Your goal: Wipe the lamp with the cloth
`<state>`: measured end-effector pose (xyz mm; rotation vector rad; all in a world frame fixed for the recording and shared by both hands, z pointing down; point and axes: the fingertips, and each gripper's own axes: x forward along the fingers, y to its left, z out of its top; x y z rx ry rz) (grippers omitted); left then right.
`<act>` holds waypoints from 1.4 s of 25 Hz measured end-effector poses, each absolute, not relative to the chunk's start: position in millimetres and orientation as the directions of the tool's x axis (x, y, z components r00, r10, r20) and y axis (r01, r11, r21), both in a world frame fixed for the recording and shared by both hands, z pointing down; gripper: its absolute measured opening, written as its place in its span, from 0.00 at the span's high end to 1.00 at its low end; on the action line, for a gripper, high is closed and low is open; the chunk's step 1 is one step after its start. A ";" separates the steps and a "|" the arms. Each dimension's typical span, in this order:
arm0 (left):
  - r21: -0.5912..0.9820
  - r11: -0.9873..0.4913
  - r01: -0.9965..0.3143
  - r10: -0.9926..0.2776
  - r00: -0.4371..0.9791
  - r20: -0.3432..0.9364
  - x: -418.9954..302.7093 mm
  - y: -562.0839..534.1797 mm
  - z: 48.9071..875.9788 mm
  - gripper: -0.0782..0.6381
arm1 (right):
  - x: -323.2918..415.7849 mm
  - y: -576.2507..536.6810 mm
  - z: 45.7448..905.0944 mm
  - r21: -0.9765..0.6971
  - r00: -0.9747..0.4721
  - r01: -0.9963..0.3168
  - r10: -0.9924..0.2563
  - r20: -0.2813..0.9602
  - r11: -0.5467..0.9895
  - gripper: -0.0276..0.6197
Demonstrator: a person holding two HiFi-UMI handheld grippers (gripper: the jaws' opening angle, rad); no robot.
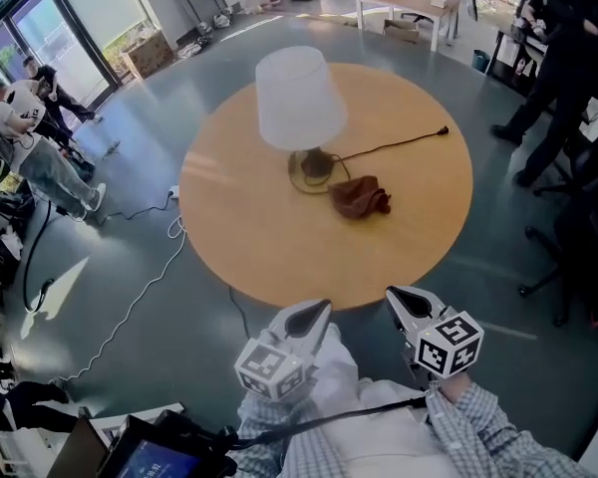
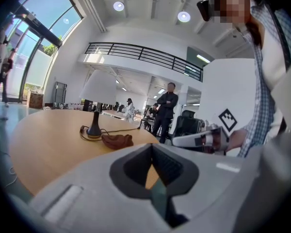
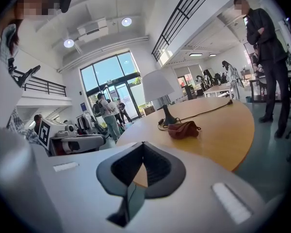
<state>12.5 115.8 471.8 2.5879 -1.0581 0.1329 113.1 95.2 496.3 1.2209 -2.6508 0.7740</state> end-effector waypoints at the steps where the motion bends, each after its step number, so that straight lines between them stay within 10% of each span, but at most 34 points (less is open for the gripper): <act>1: 0.280 -0.666 -0.692 -0.660 0.721 0.211 7.7 105.9 471.5 0.88 | 107.9 84.1 495.7 -0.397 -0.666 -0.740 -0.677 0.313 0.543 0.95; 22: 0.359 -0.671 -0.648 -0.631 0.754 0.183 -33.2 -27.1 481.2 0.88 | 63.6 -55.1 489.4 -0.366 -0.645 -0.761 -0.682 0.343 0.536 0.95; 35: 0.721 -0.556 -0.412 -0.712 0.684 -0.158 -35.1 -130.0 463.7 0.85 | 80.3 -102.1 482.1 -0.362 -0.674 -0.736 -0.663 0.325 0.572 0.95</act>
